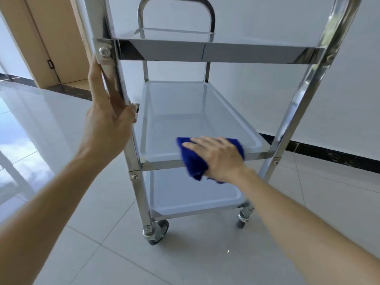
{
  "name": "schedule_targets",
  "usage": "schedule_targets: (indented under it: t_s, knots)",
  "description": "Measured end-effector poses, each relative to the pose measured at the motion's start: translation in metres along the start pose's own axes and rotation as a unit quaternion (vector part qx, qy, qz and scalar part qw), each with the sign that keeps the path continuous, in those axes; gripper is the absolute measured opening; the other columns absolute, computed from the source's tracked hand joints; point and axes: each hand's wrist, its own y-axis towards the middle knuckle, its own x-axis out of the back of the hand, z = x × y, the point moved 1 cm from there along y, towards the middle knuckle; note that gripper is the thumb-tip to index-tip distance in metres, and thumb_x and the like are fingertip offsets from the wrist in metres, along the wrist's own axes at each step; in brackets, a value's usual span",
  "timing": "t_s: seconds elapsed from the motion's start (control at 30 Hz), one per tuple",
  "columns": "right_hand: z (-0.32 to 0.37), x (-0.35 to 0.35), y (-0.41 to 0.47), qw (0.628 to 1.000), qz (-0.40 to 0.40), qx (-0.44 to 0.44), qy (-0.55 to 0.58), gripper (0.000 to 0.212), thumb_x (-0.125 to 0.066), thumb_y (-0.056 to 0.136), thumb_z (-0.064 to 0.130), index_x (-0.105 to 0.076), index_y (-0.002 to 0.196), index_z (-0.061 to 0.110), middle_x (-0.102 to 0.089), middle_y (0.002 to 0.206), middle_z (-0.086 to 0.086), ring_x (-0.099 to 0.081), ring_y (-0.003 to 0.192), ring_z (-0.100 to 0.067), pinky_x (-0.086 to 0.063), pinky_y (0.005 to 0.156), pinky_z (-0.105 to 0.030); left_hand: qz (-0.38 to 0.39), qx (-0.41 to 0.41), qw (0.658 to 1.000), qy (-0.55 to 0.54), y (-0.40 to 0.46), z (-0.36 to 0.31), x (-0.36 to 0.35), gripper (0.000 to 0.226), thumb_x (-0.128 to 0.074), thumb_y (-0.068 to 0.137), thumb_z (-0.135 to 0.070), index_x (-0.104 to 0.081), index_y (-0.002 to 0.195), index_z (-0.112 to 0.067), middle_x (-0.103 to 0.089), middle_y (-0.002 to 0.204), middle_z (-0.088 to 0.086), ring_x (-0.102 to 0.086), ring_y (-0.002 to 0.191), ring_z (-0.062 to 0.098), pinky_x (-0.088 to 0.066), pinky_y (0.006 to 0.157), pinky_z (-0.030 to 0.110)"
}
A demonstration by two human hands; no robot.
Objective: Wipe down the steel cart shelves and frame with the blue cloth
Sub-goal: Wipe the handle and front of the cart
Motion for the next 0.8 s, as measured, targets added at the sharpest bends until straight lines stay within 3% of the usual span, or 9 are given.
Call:
schedule_targets:
  t_s: [0.17,0.3,0.6,0.8]
  knots:
    - [-0.077,0.008,-0.046,0.993,0.053,-0.1,-0.029,0.094,-0.075,0.066,0.038,-0.031,0.15,0.039,-0.041,0.152,0.013,-0.04,0.139,-0.016,-0.029,0.11,-0.046,0.012,-0.006,1.0,0.011,-0.001,-0.001,-0.006,0.082,-0.052,0.096,-0.007,0.0,0.153,-0.035,-0.06,0.082,-0.005,-0.063,0.068,-0.007,-0.042,0.065,0.02]
    - [-0.055,0.005,-0.034,0.989,0.056,-0.127,-0.043,0.089,-0.071,0.069,0.043,-0.032,0.149,0.037,-0.039,0.154,0.011,-0.038,0.139,-0.02,-0.028,0.106,-0.048,0.002,-0.004,1.0,0.014,-0.002,0.001,-0.012,0.081,-0.051,0.096,-0.007,0.002,0.154,-0.032,-0.061,0.082,-0.001,-0.063,0.067,0.0,-0.043,0.064,0.022]
    - [0.104,-0.009,0.042,1.0,0.022,-0.003,0.018,0.084,-0.073,0.079,0.042,-0.028,0.149,0.031,-0.036,0.156,0.002,-0.034,0.14,-0.029,-0.028,0.111,-0.059,0.008,-0.011,1.0,0.006,-0.004,0.002,-0.012,0.081,-0.051,0.097,-0.01,0.002,0.153,-0.036,-0.062,0.085,-0.015,-0.068,0.07,-0.001,-0.048,0.066,0.025]
    - [0.06,-0.009,0.033,0.998,0.008,0.056,0.005,0.088,-0.073,0.075,0.038,-0.028,0.15,0.038,-0.036,0.156,0.011,-0.034,0.143,-0.018,-0.031,0.111,-0.044,0.04,-0.024,0.999,-0.004,0.001,0.002,0.003,0.087,-0.054,0.097,-0.006,0.005,0.153,-0.037,-0.061,0.089,-0.021,-0.071,0.076,0.013,-0.058,0.081,0.046]
